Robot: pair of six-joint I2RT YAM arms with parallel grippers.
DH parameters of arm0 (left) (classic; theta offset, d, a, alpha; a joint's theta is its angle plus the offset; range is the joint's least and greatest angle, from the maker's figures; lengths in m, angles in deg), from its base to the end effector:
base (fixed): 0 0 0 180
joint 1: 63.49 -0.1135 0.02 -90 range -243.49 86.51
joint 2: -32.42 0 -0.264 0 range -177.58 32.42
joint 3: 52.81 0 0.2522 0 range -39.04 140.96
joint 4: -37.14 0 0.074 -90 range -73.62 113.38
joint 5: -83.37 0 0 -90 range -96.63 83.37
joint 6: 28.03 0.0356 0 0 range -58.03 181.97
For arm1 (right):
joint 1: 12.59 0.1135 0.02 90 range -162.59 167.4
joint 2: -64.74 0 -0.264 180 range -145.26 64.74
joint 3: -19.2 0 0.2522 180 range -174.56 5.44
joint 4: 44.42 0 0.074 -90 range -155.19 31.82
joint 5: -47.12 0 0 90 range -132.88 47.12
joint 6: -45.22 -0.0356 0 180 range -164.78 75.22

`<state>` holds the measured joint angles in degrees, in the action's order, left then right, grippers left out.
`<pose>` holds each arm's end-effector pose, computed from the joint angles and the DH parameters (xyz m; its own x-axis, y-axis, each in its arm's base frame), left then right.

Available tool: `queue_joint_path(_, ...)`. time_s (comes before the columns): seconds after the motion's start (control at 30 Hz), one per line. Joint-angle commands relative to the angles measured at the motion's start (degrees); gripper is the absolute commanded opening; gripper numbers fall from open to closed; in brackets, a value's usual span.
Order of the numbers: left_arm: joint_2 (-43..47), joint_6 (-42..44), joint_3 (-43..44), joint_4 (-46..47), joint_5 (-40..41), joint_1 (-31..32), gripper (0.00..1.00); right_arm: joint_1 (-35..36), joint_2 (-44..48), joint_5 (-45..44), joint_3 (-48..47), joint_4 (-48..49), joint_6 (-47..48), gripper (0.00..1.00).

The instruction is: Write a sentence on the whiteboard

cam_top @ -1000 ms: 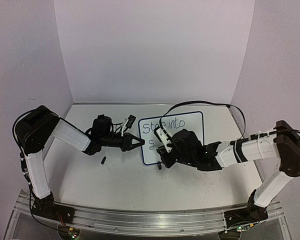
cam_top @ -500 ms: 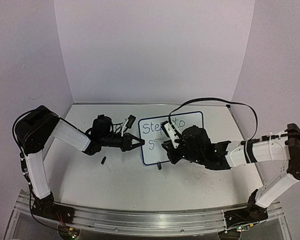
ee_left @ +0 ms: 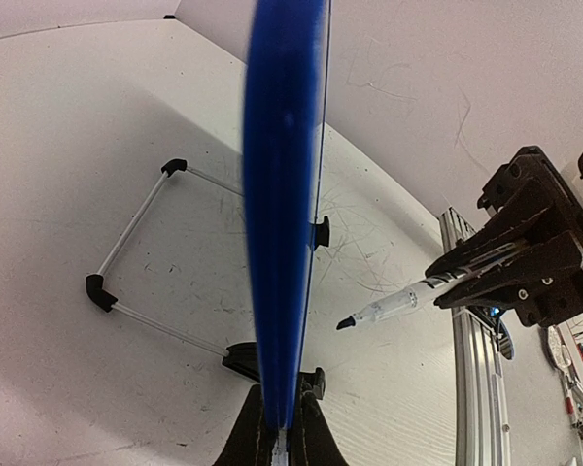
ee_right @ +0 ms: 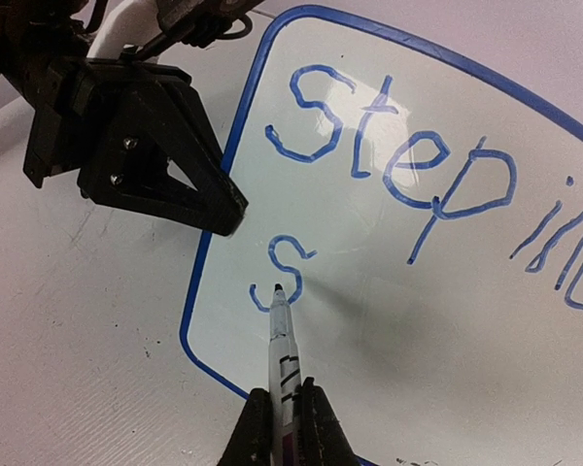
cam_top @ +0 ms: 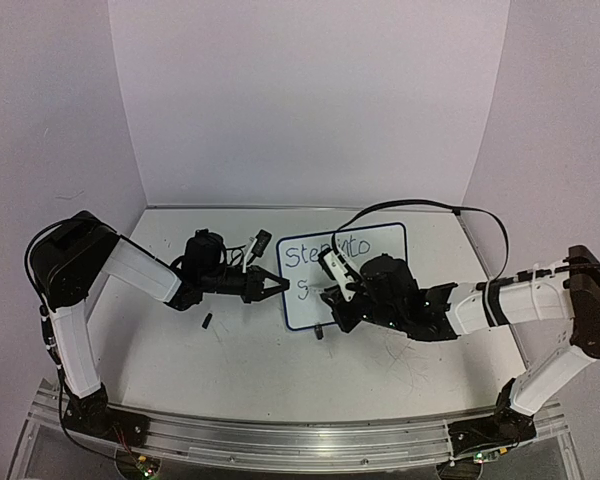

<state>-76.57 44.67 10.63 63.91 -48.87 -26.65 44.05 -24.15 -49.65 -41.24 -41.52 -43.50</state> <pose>0.2878 -0.2455 0.1508 -0.5295 0.1216 -0.8396 0.8335 0.2588 -0.4882 0.1879 0.2777 0.2101 -0.2199 -0.3743 -0.9008 -0.7760 0.6267 -0.0710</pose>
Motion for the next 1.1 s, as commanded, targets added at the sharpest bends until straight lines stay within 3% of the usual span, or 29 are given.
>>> queue_joint_path(0.0,0.51,2.27,-0.49,-3.5,3.81,-0.63,0.0,-0.05,-0.25,-0.96,-1.33,1.53,-0.04,0.0)
queue_joint_path(1.07,0.1,2.62,0.36,-4.37,3.41,-0.62,0.0,-0.06,-0.01,-5.26,-1.39,1.68,0.25,0.0)
